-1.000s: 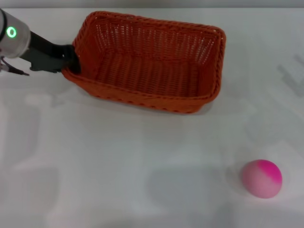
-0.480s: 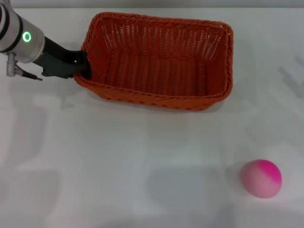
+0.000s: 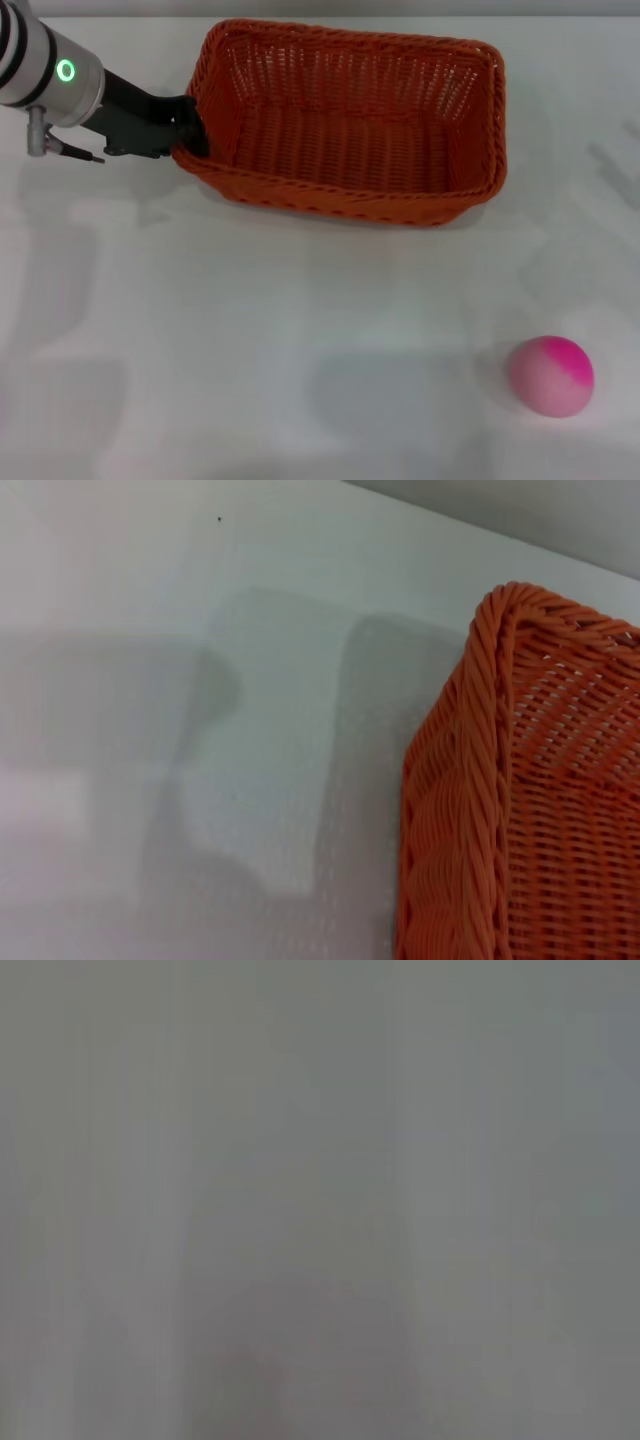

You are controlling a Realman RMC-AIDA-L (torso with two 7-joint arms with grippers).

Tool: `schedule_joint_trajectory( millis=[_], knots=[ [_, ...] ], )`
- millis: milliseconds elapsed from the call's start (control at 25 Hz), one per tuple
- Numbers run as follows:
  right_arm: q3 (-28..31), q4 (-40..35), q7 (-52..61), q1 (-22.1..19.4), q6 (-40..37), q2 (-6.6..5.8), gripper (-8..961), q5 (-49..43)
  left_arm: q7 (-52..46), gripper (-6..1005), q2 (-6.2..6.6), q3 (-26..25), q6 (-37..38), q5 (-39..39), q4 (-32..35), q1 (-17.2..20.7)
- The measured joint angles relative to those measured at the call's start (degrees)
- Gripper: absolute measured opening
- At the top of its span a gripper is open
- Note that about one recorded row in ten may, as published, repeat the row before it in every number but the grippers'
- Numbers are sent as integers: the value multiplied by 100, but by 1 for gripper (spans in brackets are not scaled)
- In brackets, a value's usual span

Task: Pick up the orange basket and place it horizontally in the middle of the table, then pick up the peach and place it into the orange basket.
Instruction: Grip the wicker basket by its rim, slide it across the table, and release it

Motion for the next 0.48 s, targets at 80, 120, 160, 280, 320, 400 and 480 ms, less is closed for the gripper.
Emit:
schedule_joint_trajectory(
  millis=[80,120,160,280,320,400,480],
  knots=[
    [0,0,0,0,0,8,644,0,10,179,3,0,5,-13,12,1],
    [0,0,0,0,0,13,644,0,18,179,6,0,8,-14,15,6],
    [0,0,0,0,0,17,644,0,24,179,8,1,9,-14,17,10],
    [0,0,0,1,0,30,644,0,66,179,17,0,7,-19,24,22],
    [0,0,0,2,0,35,644,0,98,179,21,0,-2,-22,25,24],
    [0,0,0,16,0,40,645,0,143,180,29,0,-26,-36,30,24],
    [0,0,0,31,-1,47,645,0,200,180,36,-1,-60,-74,68,4]
  ],
)
